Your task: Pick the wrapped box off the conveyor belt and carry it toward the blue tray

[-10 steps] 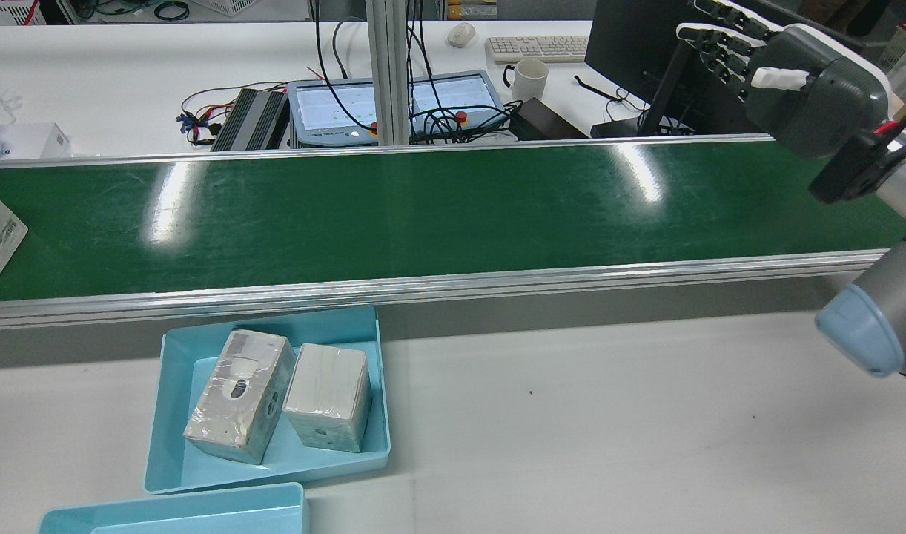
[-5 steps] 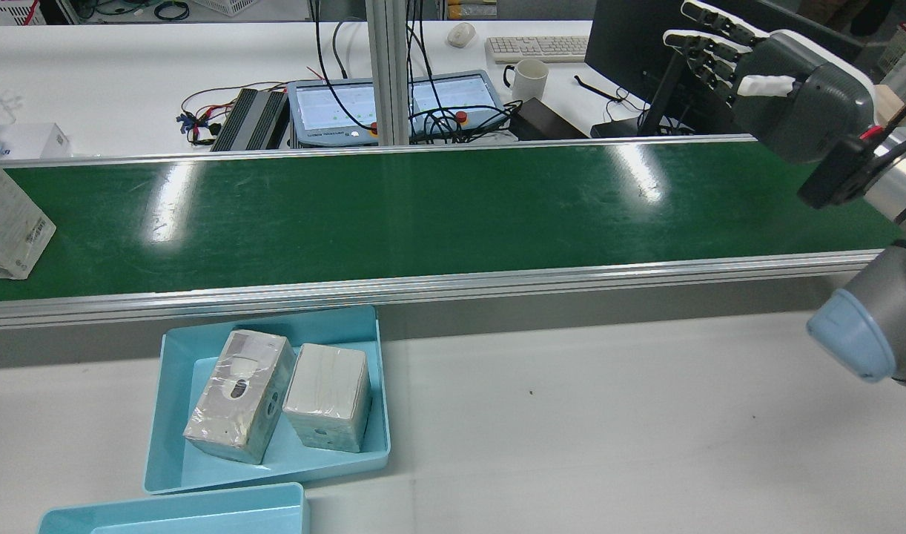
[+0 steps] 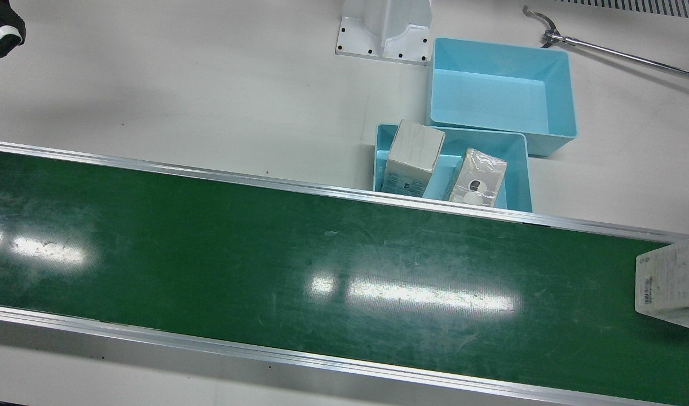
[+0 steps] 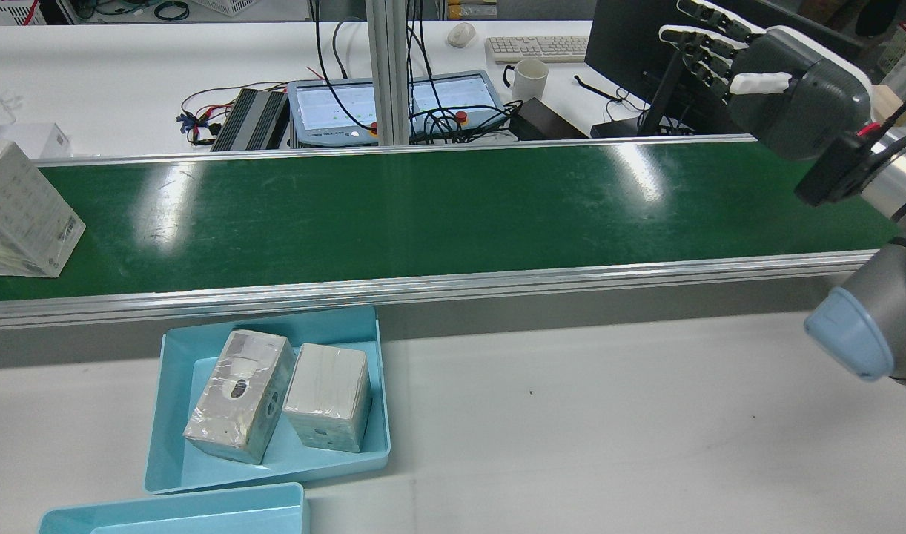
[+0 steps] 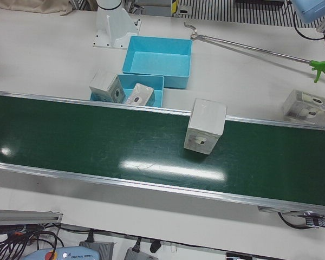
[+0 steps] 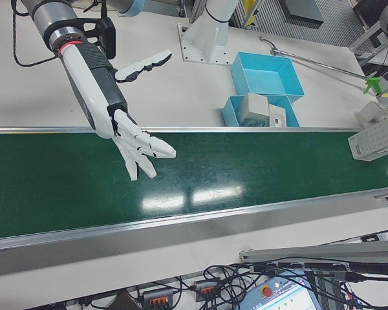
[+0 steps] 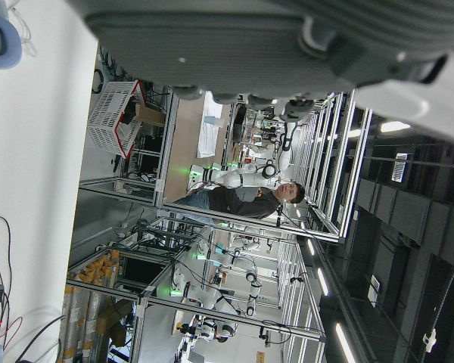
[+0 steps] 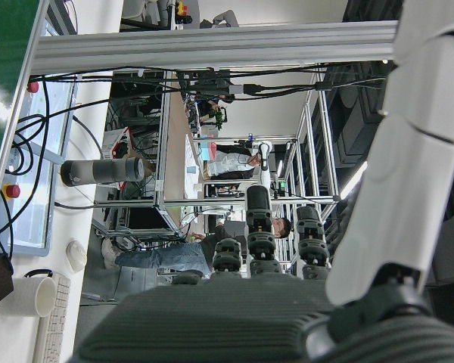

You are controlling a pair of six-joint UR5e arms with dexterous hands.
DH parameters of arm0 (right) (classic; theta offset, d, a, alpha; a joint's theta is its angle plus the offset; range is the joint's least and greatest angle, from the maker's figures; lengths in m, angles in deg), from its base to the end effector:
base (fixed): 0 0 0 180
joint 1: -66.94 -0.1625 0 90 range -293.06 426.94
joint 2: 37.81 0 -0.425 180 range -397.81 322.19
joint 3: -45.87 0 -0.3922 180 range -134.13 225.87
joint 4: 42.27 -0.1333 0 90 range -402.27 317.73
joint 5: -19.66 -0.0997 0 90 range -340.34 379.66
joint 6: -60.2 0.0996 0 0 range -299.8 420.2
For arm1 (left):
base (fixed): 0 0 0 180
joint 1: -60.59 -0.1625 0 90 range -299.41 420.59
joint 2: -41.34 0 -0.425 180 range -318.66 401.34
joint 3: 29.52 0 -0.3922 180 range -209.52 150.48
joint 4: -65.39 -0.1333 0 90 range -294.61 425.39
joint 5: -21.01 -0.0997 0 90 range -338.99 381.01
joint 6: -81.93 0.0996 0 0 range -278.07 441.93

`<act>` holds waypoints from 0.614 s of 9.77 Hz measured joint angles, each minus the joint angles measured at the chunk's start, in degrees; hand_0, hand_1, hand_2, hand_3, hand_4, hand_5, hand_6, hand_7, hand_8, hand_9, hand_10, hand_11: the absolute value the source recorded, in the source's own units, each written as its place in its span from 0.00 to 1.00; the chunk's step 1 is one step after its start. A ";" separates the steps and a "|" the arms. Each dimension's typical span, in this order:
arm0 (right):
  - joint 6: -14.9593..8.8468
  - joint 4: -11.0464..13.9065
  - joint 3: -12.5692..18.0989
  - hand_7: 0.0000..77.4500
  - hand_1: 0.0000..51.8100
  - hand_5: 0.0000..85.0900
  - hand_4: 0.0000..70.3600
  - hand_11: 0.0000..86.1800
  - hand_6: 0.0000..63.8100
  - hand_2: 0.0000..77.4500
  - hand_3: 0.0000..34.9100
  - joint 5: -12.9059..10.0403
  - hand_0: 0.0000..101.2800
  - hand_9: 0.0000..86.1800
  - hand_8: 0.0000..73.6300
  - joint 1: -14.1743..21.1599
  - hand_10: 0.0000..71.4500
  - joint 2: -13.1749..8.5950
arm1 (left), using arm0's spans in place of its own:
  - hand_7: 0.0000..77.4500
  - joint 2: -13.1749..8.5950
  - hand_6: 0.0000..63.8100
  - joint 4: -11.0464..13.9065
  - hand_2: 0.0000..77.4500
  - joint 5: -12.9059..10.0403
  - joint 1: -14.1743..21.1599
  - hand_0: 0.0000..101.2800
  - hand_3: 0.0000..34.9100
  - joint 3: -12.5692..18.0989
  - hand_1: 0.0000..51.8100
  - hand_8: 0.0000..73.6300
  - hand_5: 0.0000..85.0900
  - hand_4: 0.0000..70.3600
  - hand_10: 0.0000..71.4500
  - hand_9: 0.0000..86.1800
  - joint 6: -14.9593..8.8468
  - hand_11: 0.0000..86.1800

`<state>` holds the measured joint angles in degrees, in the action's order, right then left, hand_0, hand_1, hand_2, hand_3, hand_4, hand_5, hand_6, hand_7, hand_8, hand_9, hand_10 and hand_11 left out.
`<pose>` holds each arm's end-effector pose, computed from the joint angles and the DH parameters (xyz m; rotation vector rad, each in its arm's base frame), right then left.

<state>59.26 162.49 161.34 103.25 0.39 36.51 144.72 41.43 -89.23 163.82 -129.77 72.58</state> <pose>-0.0797 -0.5467 0.3813 -0.3679 -2.3610 1.7743 -0.2222 -0.5133 0.5190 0.3144 -2.1716 2.2057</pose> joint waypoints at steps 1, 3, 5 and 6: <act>-0.11 0.05 -0.09 0.27 0.17 0.14 0.15 0.01 0.10 0.06 0.01 0.02 0.44 0.08 0.09 0.08 0.00 0.02 | 0.01 0.00 0.01 0.00 0.01 0.00 0.00 0.00 0.00 0.00 0.00 0.01 0.01 0.01 0.01 0.01 0.00 0.01; -0.30 0.13 -0.56 0.27 0.12 0.13 0.12 0.01 0.10 0.06 0.01 0.07 0.43 0.08 0.09 -0.08 0.00 0.19 | 0.01 0.00 0.01 0.00 0.01 0.00 0.00 0.00 0.00 0.00 0.00 0.01 0.01 0.01 0.01 0.01 0.00 0.01; -0.43 0.15 -1.38 0.23 0.07 0.11 0.12 0.01 0.05 0.03 0.01 1.03 0.41 0.08 0.09 -0.73 0.00 0.80 | 0.01 0.00 0.01 0.00 0.01 0.00 0.00 0.00 0.00 0.00 0.00 0.01 0.01 0.00 0.01 0.01 0.00 0.01; -0.44 0.11 -1.70 0.23 0.07 0.11 0.12 0.01 0.05 0.03 0.01 1.47 0.41 0.08 0.09 -0.87 0.00 1.03 | 0.01 0.00 0.01 0.00 0.01 0.00 0.00 0.00 0.00 0.00 0.00 0.01 0.01 0.01 0.01 0.01 0.00 0.01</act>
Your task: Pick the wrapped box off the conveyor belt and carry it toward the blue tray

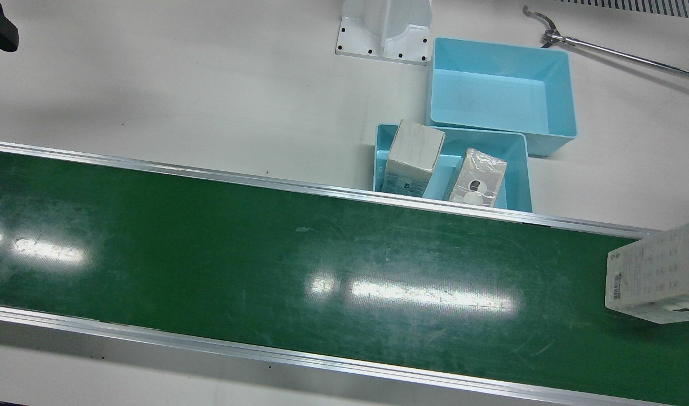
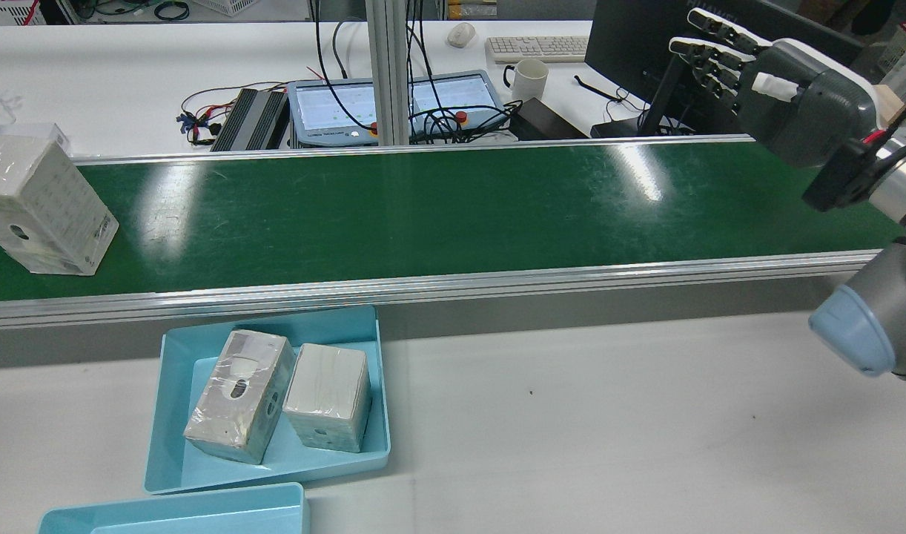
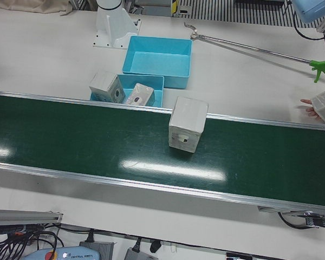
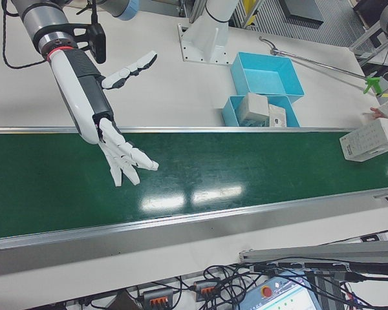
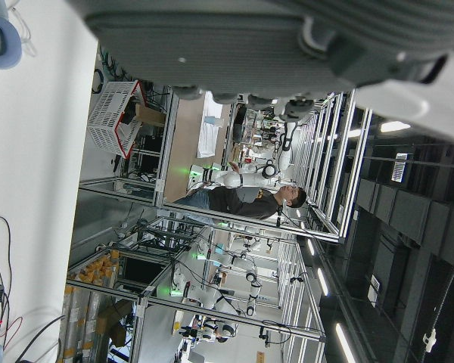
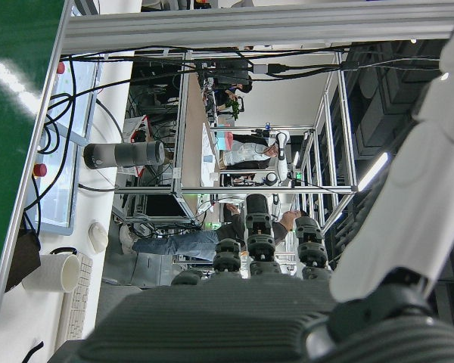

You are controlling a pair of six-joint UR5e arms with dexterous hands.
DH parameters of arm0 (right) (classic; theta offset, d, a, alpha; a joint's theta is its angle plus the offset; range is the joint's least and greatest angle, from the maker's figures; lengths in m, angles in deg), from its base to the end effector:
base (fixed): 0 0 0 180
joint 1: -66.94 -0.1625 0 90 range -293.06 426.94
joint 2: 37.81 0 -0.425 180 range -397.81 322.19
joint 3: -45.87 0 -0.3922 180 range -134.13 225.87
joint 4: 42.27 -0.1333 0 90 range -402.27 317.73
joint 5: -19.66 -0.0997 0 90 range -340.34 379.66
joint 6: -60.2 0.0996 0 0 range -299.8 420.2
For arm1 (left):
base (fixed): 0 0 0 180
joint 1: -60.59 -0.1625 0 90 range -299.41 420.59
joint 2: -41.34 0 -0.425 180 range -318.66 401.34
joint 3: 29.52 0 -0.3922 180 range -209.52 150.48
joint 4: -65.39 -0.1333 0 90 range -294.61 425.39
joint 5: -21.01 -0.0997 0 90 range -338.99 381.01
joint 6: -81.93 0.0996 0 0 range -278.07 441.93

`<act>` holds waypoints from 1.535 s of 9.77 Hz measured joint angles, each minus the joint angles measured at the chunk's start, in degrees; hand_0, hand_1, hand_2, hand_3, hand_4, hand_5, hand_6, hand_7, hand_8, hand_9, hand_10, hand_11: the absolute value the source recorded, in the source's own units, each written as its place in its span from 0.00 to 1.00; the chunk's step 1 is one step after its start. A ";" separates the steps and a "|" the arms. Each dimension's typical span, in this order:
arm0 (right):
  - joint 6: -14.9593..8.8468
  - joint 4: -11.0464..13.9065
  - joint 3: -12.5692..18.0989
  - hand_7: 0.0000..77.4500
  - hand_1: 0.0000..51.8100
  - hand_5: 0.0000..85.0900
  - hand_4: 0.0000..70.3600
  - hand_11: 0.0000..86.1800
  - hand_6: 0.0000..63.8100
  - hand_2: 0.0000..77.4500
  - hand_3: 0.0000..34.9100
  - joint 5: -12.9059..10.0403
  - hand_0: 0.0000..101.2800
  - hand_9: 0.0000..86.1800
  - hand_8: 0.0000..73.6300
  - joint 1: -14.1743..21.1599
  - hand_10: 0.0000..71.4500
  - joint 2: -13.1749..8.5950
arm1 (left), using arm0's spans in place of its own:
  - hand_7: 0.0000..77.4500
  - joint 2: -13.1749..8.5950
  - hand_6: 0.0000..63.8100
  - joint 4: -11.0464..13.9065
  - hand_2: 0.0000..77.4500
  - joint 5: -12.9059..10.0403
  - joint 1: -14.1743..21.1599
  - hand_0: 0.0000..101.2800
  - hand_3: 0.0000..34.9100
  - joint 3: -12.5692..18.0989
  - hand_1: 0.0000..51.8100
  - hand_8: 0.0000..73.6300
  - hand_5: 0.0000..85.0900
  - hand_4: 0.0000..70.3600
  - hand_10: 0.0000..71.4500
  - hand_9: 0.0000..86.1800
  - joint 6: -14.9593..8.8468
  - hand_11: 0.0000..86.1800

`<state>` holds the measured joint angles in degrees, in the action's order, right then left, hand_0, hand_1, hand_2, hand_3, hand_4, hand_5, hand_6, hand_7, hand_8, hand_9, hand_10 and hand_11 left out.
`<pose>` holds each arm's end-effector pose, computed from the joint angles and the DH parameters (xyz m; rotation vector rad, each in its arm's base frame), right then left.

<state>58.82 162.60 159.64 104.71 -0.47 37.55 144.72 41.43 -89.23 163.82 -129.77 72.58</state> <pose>-0.0743 -0.5480 0.4037 -0.3503 -2.3013 1.8136 -0.2222 -0.5133 0.5190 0.3144 -2.1716 2.2057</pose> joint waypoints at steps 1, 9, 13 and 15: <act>0.04 -0.04 0.08 0.23 0.09 0.11 0.12 0.01 0.08 0.03 0.01 0.25 0.40 0.08 0.09 -0.04 0.00 0.16 | 0.01 0.00 0.01 0.00 0.01 0.00 0.00 0.00 0.00 0.00 0.00 0.01 0.01 0.00 0.01 0.00 0.00 0.01; 0.10 -0.63 0.24 0.24 0.28 0.13 0.13 0.01 0.09 0.14 0.02 -0.36 0.46 0.07 0.10 2.08 0.00 -3.20 | 0.01 0.00 0.01 0.00 0.01 0.00 0.00 0.00 0.00 0.00 0.00 0.01 0.01 0.01 0.01 0.01 0.00 0.01; -3.86 -0.10 -0.03 0.20 0.39 0.13 0.13 0.01 0.09 0.29 0.01 -6.86 0.51 0.03 0.06 9.52 0.00 -5.60 | 0.01 0.00 0.01 0.00 0.01 0.00 0.00 0.00 0.00 0.00 0.00 0.01 0.01 0.01 0.00 0.01 0.00 0.01; -5.09 -0.11 0.01 0.20 0.39 0.14 0.13 0.01 0.09 0.29 0.02 -8.62 0.50 0.03 0.06 11.28 0.00 -6.02 | 0.01 0.00 0.01 0.00 0.01 0.00 0.00 0.00 0.00 0.00 0.00 0.01 0.01 0.01 0.01 0.00 0.00 0.01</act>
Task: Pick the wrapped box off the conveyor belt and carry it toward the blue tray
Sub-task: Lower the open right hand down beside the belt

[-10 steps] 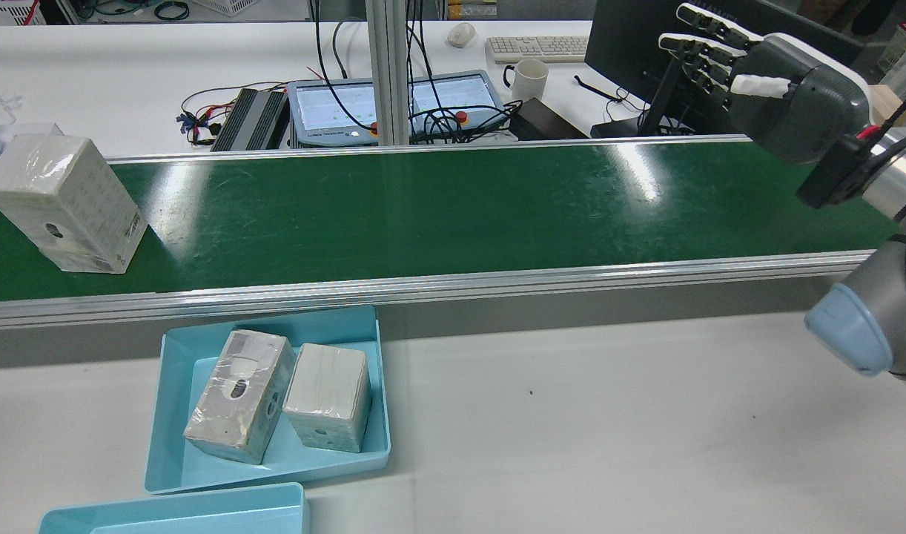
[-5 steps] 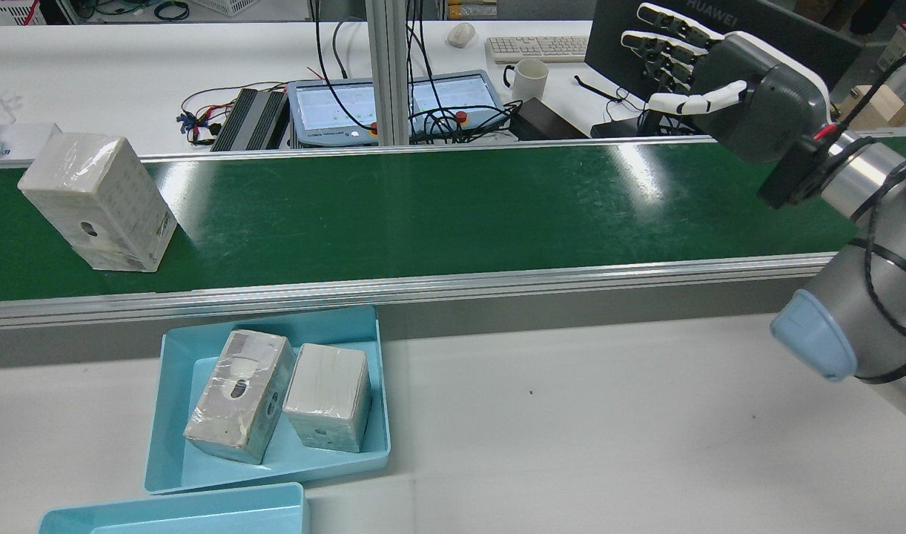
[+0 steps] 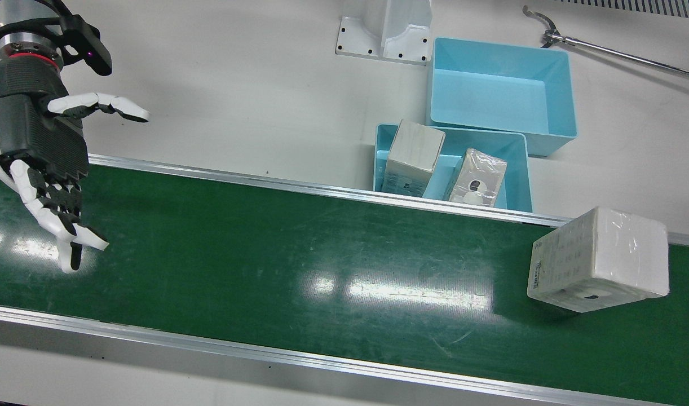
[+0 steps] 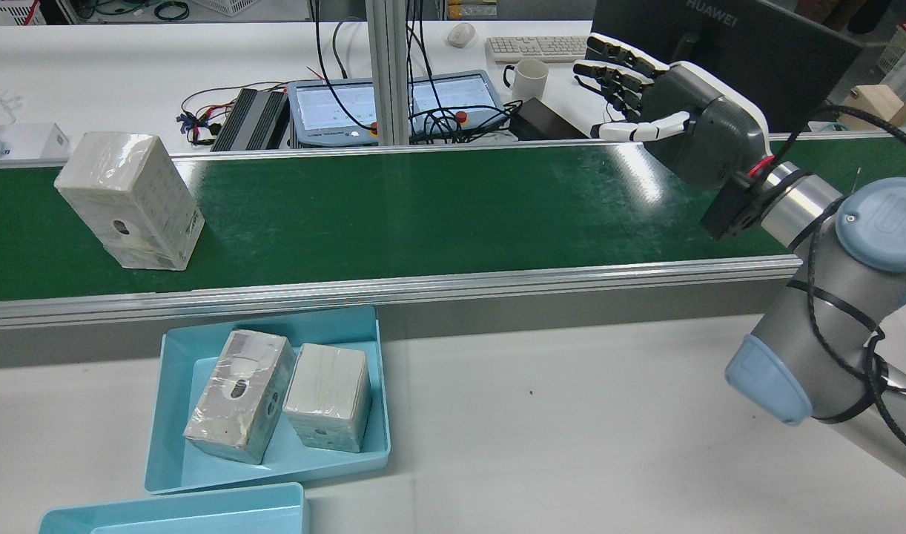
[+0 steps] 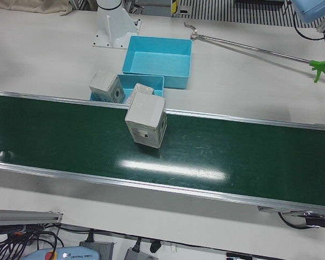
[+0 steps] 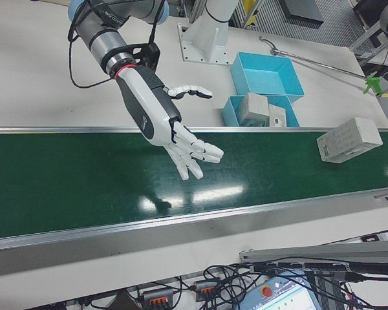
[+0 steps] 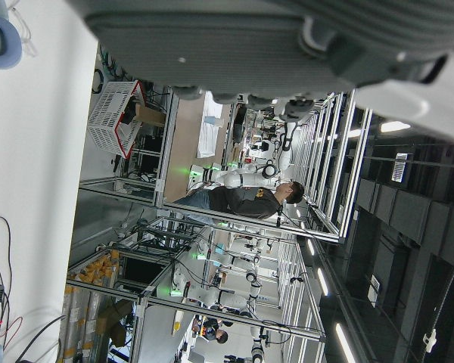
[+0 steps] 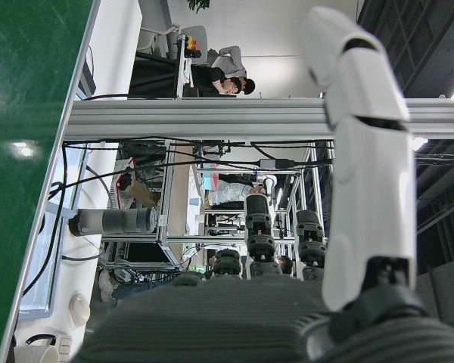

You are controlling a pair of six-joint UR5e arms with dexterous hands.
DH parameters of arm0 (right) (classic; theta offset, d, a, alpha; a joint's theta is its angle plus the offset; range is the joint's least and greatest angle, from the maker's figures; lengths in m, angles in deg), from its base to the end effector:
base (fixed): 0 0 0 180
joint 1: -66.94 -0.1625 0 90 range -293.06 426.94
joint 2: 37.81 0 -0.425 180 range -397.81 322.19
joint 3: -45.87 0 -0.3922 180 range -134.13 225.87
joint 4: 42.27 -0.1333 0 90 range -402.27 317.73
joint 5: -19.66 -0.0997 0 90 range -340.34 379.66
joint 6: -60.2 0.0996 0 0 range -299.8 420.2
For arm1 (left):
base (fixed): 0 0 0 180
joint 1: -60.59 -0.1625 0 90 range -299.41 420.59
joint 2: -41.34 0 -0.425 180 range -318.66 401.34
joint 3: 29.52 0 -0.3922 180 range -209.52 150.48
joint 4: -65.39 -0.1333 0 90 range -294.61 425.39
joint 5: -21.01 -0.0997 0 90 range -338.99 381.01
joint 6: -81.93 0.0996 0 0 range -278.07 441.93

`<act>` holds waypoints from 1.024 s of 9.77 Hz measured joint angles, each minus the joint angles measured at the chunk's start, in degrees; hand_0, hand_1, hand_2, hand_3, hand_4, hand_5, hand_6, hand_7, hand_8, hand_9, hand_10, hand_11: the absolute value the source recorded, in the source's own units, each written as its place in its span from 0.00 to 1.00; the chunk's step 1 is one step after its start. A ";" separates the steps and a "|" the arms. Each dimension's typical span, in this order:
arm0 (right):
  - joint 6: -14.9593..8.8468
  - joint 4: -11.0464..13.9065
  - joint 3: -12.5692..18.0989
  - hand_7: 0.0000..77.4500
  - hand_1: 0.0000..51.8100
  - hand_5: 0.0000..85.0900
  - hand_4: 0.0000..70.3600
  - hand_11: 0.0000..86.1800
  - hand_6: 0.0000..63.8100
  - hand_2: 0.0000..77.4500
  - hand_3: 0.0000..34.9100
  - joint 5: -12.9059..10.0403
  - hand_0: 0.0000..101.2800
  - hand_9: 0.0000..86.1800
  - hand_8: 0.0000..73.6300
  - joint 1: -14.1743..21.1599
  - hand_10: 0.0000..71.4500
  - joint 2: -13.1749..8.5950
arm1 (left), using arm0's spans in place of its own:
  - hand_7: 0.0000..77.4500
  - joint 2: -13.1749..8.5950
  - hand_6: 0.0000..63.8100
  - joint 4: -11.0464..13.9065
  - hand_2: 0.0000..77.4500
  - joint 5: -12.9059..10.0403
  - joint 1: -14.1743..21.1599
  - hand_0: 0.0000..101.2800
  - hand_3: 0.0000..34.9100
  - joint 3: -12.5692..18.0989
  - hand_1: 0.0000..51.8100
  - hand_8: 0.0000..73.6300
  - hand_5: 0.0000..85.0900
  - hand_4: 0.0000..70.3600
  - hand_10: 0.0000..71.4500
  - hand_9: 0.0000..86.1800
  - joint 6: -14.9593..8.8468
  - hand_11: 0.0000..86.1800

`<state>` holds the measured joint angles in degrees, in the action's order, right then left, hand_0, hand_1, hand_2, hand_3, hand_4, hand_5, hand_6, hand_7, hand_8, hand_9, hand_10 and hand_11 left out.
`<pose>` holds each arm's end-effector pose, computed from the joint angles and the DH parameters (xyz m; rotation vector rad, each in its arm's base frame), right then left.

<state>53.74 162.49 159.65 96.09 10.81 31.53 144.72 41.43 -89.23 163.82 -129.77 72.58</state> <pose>-0.1791 -0.5479 0.3468 -0.3718 -2.3702 1.6789 -0.2222 -0.5133 0.5190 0.3144 -2.1716 2.2057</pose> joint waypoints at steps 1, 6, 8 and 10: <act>-0.70 -0.03 -1.06 0.20 0.39 0.14 0.13 0.01 0.09 0.29 0.02 -1.04 0.50 0.03 0.06 1.16 0.00 -1.00 | 0.01 0.00 0.00 0.00 0.01 0.00 0.00 0.00 0.00 0.00 0.00 0.01 0.01 0.00 0.01 0.00 0.00 0.01; -1.66 -0.09 -4.78 0.23 0.31 0.15 0.15 0.01 0.09 0.25 0.04 -11.08 0.47 0.04 0.06 11.44 0.00 -7.03 | 0.01 0.00 0.00 0.00 0.01 0.00 0.00 0.00 0.00 0.00 0.00 0.01 0.01 0.00 0.00 0.01 0.00 0.01; -1.90 -0.01 -4.73 0.23 0.31 0.15 0.15 0.01 0.09 0.25 0.01 -13.98 0.47 0.04 0.06 15.39 0.00 -8.54 | 0.01 0.00 0.01 0.00 0.01 0.00 0.00 0.00 0.00 0.00 0.00 0.01 0.01 0.00 0.01 0.00 0.00 0.01; -2.02 0.02 -4.69 0.23 0.31 0.15 0.17 0.01 0.09 0.26 0.01 -15.58 0.47 0.05 0.04 16.56 0.00 -9.01 | 0.01 0.00 0.01 0.00 0.01 0.00 0.00 0.00 0.00 0.00 0.00 0.01 0.01 0.00 0.01 0.00 0.00 0.01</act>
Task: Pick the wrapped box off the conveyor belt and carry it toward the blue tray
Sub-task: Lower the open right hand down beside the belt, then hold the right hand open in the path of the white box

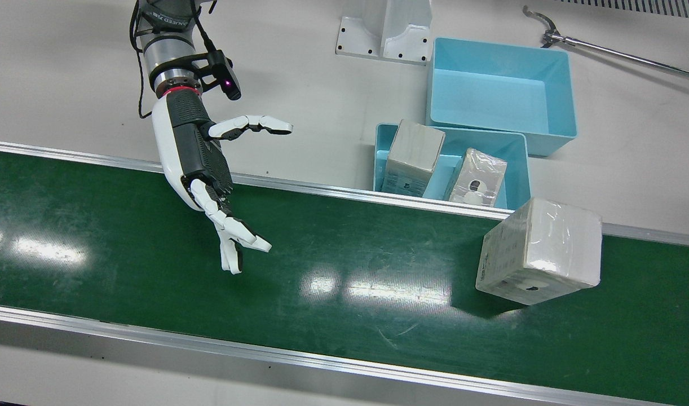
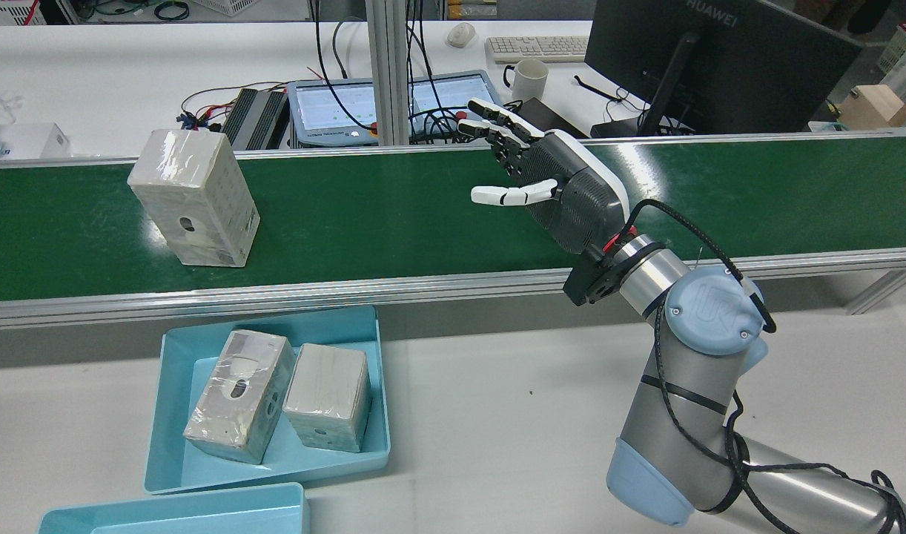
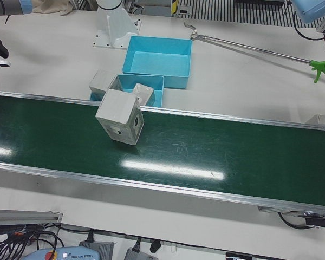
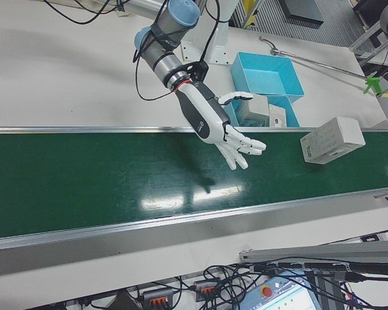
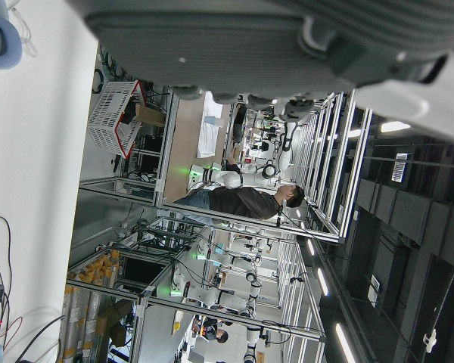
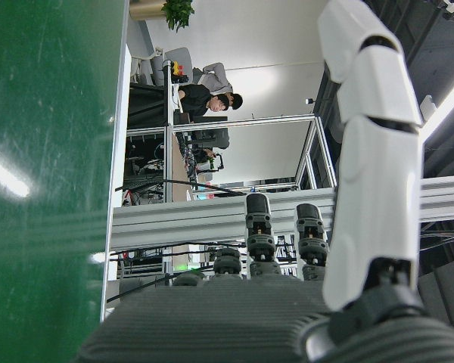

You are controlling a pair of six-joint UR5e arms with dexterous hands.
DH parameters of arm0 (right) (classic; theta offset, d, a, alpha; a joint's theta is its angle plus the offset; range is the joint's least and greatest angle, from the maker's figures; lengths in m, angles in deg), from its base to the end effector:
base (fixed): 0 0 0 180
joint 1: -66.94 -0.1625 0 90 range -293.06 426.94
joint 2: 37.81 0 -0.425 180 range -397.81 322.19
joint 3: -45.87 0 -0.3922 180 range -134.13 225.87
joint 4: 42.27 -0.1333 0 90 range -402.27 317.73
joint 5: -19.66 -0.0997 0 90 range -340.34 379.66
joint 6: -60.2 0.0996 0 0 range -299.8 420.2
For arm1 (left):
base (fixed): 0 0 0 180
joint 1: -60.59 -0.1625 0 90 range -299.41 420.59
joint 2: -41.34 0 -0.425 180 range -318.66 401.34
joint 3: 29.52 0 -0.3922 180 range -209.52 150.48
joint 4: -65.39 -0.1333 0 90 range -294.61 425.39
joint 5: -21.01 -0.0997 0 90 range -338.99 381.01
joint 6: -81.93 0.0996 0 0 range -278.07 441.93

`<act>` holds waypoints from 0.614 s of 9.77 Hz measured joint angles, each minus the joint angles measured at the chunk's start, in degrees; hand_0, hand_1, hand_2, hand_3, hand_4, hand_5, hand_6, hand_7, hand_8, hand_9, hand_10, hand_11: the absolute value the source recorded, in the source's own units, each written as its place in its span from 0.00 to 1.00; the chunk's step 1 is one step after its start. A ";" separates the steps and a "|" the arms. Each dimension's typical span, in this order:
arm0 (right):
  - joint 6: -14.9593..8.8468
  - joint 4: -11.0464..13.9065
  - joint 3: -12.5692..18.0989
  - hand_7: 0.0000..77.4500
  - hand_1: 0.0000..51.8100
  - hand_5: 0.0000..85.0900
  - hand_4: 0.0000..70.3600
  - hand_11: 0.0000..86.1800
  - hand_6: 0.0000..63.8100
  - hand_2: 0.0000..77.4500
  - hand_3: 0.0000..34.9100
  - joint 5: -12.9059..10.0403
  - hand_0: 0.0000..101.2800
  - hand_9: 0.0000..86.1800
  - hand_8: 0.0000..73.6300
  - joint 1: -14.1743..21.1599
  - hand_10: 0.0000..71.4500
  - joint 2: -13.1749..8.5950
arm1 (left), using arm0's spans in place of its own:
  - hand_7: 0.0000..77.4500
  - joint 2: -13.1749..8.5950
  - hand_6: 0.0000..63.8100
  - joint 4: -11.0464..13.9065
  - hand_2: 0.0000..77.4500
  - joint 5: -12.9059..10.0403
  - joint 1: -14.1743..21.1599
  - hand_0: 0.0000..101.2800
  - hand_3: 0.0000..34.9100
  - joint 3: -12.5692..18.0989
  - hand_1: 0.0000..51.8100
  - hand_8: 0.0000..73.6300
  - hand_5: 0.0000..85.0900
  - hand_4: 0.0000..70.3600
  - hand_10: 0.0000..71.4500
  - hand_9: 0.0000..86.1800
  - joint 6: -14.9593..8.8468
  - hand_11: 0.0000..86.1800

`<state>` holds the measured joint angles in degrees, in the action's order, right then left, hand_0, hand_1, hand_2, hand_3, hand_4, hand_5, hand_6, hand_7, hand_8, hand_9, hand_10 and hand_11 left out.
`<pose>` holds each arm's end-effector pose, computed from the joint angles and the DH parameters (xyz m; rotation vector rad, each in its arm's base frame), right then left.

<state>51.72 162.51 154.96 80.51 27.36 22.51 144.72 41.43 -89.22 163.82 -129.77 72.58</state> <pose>-0.3381 -0.5154 0.2925 -0.4873 -2.4201 1.6880 -0.2222 -0.5133 0.5190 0.3142 -2.1716 2.2056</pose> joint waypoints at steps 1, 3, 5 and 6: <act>-0.02 -0.02 -0.11 0.23 0.31 0.15 0.17 0.01 0.09 0.26 0.01 -0.31 0.47 0.05 0.04 0.17 0.00 -0.07 | 0.01 0.00 0.01 0.00 0.01 0.00 0.00 0.00 0.00 0.00 0.00 0.01 0.01 0.00 0.01 0.01 0.00 0.01; -0.07 -0.04 -1.10 0.24 0.31 0.16 0.17 0.01 0.10 0.27 0.00 -0.57 0.47 0.05 0.05 0.33 0.00 -0.73 | 0.01 0.00 0.01 0.00 0.01 0.00 0.00 0.00 0.00 0.00 0.00 0.01 0.01 0.01 0.01 0.00 0.00 0.01; -0.09 -0.01 -2.44 0.24 0.34 0.16 0.17 0.01 0.10 0.27 0.00 -0.63 0.47 0.05 0.04 0.73 0.00 -1.58 | 0.01 0.00 0.01 0.00 0.01 0.00 0.00 0.00 0.00 0.00 0.00 0.01 0.01 0.00 0.01 0.00 0.00 0.01; -0.07 0.02 -2.87 0.24 0.34 0.16 0.17 0.01 0.10 0.27 0.00 -0.62 0.47 0.05 0.04 0.90 0.00 -1.83 | 0.01 0.00 0.01 0.00 0.01 0.00 0.00 0.00 0.00 0.00 0.00 0.01 0.01 0.01 0.00 0.00 0.00 0.01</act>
<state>51.65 162.53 152.10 79.89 28.27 20.68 144.72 41.43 -89.22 163.82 -129.77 72.58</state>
